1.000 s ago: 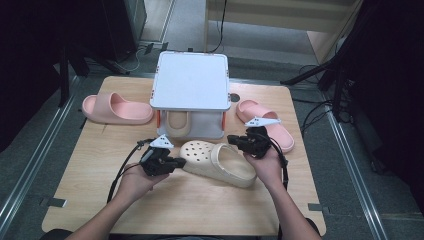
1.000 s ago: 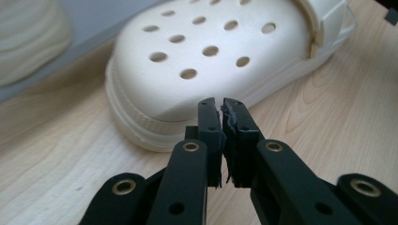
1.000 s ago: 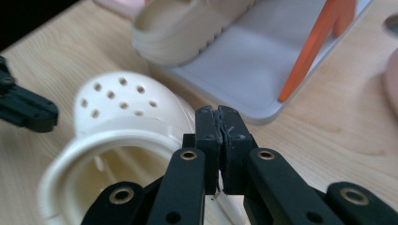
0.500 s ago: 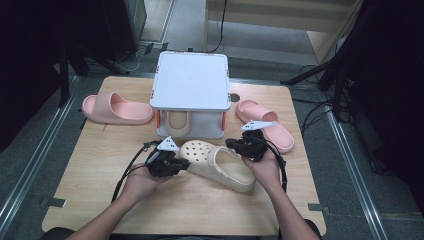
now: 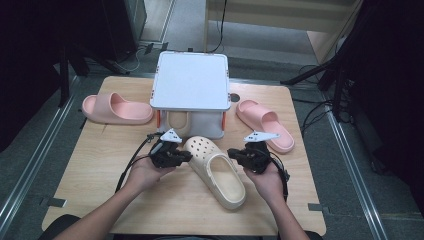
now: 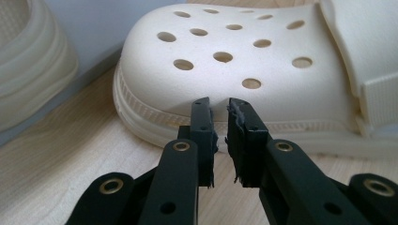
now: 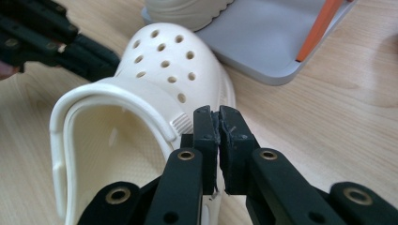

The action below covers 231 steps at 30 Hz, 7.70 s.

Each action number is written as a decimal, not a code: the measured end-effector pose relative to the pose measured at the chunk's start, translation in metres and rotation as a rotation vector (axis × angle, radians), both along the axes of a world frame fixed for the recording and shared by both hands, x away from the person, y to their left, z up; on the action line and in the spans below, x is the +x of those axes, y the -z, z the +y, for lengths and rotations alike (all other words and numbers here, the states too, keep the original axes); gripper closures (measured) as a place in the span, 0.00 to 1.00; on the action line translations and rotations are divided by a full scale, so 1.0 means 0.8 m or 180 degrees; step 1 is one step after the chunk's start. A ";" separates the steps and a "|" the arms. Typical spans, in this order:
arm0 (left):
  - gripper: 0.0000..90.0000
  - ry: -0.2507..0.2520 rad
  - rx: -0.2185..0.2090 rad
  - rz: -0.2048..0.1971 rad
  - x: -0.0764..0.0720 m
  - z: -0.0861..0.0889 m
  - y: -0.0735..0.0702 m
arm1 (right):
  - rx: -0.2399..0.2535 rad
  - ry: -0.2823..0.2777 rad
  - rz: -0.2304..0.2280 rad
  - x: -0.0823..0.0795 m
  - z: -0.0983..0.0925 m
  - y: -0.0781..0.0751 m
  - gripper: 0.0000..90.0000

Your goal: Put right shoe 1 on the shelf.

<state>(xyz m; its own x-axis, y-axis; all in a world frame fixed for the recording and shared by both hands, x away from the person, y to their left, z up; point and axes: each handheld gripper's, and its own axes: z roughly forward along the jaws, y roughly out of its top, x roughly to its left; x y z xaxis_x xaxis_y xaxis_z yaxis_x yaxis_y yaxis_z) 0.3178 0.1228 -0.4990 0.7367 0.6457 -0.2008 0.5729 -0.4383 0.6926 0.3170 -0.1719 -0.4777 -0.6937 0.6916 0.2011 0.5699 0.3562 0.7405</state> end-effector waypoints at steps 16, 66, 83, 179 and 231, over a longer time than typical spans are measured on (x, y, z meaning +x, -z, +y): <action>0.91 -0.0041 -0.0049 0.0015 0.016 -0.003 0.000 | 0.0017 0.0012 0.0026 -0.028 0.012 0.001 0.97; 0.95 -0.0077 -0.0469 -0.0062 0.068 0.066 -0.151 | 0.0110 0.0315 0.0010 -0.084 0.032 0.002 0.58; 0.98 -0.0398 -0.0316 -0.0162 0.107 0.099 -0.162 | 0.0002 0.0417 0.0182 -0.069 0.045 0.028 0.57; 0.97 -0.0524 -0.0249 -0.0234 0.107 0.102 -0.141 | 0.0198 0.0728 -0.0173 -0.044 0.043 -0.019 0.78; 0.97 -0.0529 -0.0242 -0.0301 0.105 0.100 -0.140 | -0.0183 0.0239 -0.0180 -0.050 0.097 0.040 1.00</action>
<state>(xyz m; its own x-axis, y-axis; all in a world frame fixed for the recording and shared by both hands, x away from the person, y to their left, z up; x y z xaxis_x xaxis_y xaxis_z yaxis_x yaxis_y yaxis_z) 0.4014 0.2029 -0.3872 0.6392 0.7455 -0.1887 0.5638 -0.2875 0.7742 0.2768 -0.0943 -0.5094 -0.6484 0.7515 0.1216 0.5545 0.3568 0.7518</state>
